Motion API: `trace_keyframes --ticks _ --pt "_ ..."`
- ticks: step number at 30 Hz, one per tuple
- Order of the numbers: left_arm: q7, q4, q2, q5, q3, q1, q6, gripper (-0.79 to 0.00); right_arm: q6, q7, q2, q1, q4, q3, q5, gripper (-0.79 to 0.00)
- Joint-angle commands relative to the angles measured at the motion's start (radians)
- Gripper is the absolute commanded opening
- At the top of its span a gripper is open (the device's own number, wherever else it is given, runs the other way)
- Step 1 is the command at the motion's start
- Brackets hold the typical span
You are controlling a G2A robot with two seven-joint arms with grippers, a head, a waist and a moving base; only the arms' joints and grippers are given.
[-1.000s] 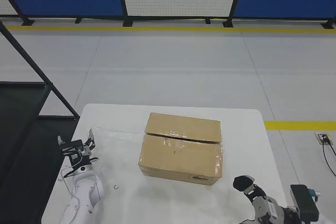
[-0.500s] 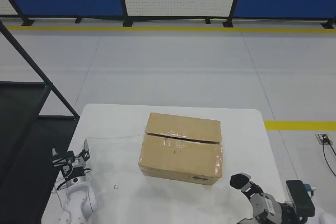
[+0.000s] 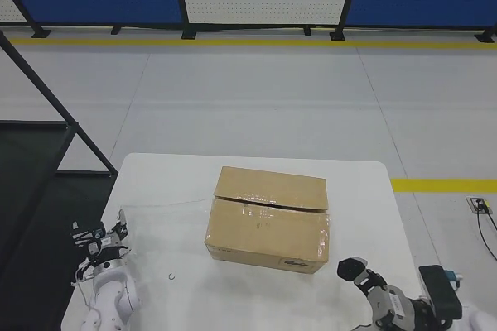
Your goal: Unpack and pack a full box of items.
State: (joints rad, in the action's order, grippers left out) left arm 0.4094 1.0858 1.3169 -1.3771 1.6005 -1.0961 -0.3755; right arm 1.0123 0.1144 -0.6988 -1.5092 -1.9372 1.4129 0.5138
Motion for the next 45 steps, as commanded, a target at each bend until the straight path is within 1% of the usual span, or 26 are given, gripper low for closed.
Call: trace_keyframes --ticks 1,10,18,24,29,33,35,38,40,43,45 --pt "-0.001 -0.028 -0.002 0.002 0.011 0.010 0.004 0.000 0.000 0.004 0.003 0.000 0.000 -0.002 0.002 0.000" --pt "0.005 -0.129 -0.008 0.042 0.059 0.046 0.011 0.000 0.000 0.012 0.015 0.004 -0.007 -0.016 0.013 0.000" --pt "0.007 -0.188 -0.015 0.084 0.106 0.061 0.011 0.000 0.000 0.009 0.022 0.019 -0.009 -0.038 0.010 0.000" --pt "0.020 -0.198 -0.016 0.133 0.138 0.064 -0.009 0.000 0.000 0.009 0.024 0.036 -0.002 -0.057 0.009 0.000" --pt "0.046 -0.166 -0.016 0.183 0.171 0.051 -0.024 0.000 0.000 0.013 0.026 0.045 0.002 -0.070 0.010 0.000" --pt "0.078 -0.108 -0.014 0.211 0.192 0.025 -0.045 0.000 0.000 0.020 0.028 0.050 0.004 -0.076 0.013 0.000" --pt "0.103 -0.050 -0.011 0.239 0.201 0.000 -0.046 0.000 0.000 0.023 0.029 0.051 0.005 -0.079 0.017 0.000" --pt "0.127 0.073 -0.007 0.246 0.199 -0.065 -0.032 0.000 0.000 0.010 0.031 0.049 0.019 -0.082 0.008 0.000" --pt "0.121 0.162 -0.005 0.208 0.188 -0.110 -0.050 0.000 0.000 -0.041 0.033 0.060 0.037 -0.088 -0.019 0.000" --pt "0.107 0.304 -0.002 0.175 0.172 -0.169 -0.053 0.000 -0.031 -0.117 0.032 0.102 0.074 -0.110 -0.131 0.000" --pt "0.099 0.397 -0.001 0.153 0.163 -0.211 -0.038 0.000 -0.054 -0.178 0.031 0.142 0.100 -0.128 -0.215 0.000"
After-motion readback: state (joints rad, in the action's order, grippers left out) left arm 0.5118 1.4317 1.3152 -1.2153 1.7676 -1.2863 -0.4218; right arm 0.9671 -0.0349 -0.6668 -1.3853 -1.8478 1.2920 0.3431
